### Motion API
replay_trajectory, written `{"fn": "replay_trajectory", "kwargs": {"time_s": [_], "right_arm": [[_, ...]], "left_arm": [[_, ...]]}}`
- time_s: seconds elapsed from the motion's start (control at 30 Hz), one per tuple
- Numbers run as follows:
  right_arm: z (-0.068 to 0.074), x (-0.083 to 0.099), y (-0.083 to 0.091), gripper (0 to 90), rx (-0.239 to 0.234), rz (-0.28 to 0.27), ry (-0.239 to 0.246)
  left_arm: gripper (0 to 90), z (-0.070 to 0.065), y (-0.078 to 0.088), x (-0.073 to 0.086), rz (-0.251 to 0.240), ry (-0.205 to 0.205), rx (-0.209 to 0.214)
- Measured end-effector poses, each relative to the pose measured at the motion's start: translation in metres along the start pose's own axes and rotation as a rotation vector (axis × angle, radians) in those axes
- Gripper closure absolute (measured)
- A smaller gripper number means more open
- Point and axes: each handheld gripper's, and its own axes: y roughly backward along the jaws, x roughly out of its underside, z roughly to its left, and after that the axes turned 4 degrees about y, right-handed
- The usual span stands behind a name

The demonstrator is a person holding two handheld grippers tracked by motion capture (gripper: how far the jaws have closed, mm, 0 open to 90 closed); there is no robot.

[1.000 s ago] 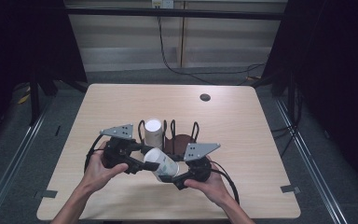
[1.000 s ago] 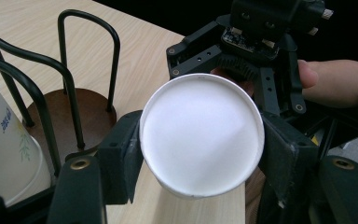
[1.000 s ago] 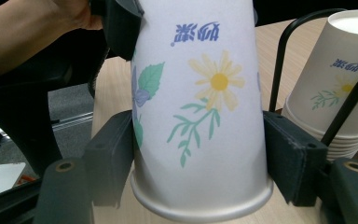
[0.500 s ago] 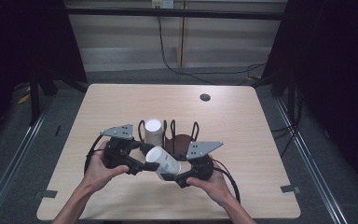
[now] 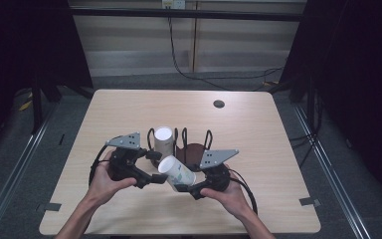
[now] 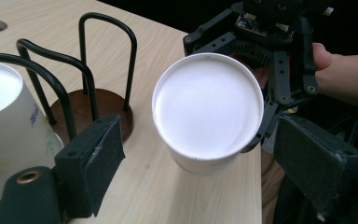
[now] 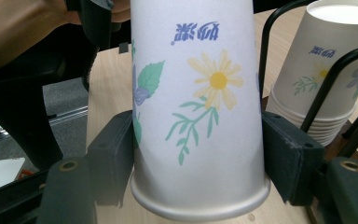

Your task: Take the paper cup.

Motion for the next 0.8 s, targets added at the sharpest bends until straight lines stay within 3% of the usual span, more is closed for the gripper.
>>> {"fn": "replay_trajectory", "kwargs": {"time_s": [0.07, 0.27, 0.6, 0.8], "right_arm": [[-0.001, 0.000, 0.001, 31.3, 0.009, 0.012, -0.007], [-0.005, 0.001, 0.003, 31.3, 0.001, 0.033, -0.029], [-0.012, 0.000, 0.009, 31.4, 0.012, 0.071, -0.052], [-0.013, 0.001, 0.008, 31.4, 0.019, 0.129, -0.044]], "left_arm": [[16.2, 0.001, 0.002, 0.001, -0.011, -0.003, -0.023], [16.1, 0.004, 0.004, 0.005, -0.003, 0.004, -0.018], [16.5, 0.005, 0.002, 0.011, 0.037, 0.001, -0.031], [19.0, 0.006, 0.000, 0.013, 0.064, 0.002, -0.042]]}}
